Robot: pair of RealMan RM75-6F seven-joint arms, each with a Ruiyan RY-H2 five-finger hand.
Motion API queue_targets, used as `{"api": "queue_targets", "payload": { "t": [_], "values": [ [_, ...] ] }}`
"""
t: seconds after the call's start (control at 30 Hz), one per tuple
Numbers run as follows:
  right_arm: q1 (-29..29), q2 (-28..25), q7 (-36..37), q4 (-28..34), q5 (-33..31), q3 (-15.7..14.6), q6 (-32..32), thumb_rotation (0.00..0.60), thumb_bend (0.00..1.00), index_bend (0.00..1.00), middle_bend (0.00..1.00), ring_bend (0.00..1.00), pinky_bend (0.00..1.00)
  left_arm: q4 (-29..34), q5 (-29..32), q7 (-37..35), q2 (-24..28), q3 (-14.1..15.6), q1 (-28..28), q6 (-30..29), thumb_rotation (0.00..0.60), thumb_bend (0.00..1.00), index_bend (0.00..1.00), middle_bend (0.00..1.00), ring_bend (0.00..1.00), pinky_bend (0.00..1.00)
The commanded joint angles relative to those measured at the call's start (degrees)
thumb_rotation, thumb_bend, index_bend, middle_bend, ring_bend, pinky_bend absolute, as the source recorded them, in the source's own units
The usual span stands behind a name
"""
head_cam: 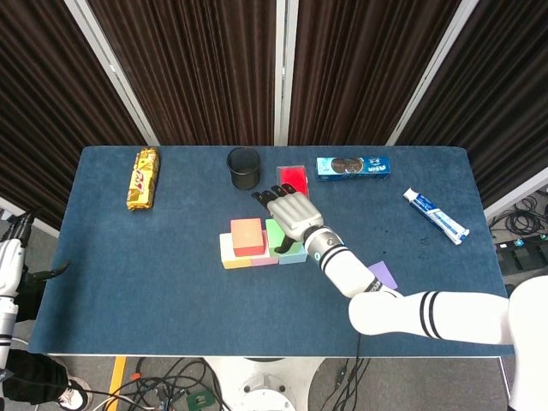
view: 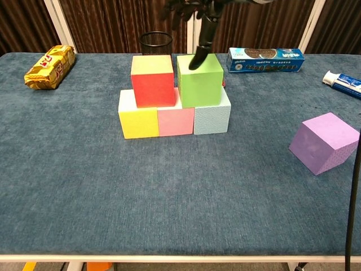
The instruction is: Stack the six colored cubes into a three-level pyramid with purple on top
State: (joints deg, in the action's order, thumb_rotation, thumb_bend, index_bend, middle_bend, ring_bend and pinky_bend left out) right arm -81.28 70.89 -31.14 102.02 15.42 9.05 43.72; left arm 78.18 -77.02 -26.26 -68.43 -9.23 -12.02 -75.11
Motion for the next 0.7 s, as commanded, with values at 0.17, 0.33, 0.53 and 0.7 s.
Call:
{"api": "queue_targets", "payload": {
  "t": [0.17, 0.33, 0.53, 0.7],
  "values": [
    [-2.8, 4.8, 0.0, -3.3, -1.2, 0.2, -0.4, 0.6, 0.0, 0.0, 0.09, 0.0, 0.0, 0.3, 0.1, 0.7, 0.0, 0.1, 0.0, 0.2, 0.6, 0.16, 0.06, 0.08, 0.03, 0.15],
    [-5.1, 8.7, -0.9, -6.8, -3.3, 0.1, 0.1, 0.6, 0.0, 0.0, 0.12, 0.0, 0.0, 0.0, 0.4, 0.2, 0.1, 0.0, 0.2, 0.3, 0.6, 0.16, 0.06, 0.08, 0.03, 0.15],
    [-7.1, 11.4, -2.5, -9.2, -5.3, -0.2, 1.1, 0.6, 0.01, 0.0, 0.26, 0.0, 0.0, -0.4, 0.4, -0.2, 0.3, 0.0, 0.3, 0.3, 0.6, 0.16, 0.06, 0.08, 0.01, 0.15],
    [-7.7, 12.8, -3.7, -9.8, -5.2, -0.4, 3.3, 0.6, 0.04, 0.0, 0.38, 0.0, 0.0, -0.5, 0.3, -0.6, 0.5, -0.1, 0.5, 0.1, 0.6, 0.16, 0.06, 0.08, 0.01, 0.15]
  ]
}}
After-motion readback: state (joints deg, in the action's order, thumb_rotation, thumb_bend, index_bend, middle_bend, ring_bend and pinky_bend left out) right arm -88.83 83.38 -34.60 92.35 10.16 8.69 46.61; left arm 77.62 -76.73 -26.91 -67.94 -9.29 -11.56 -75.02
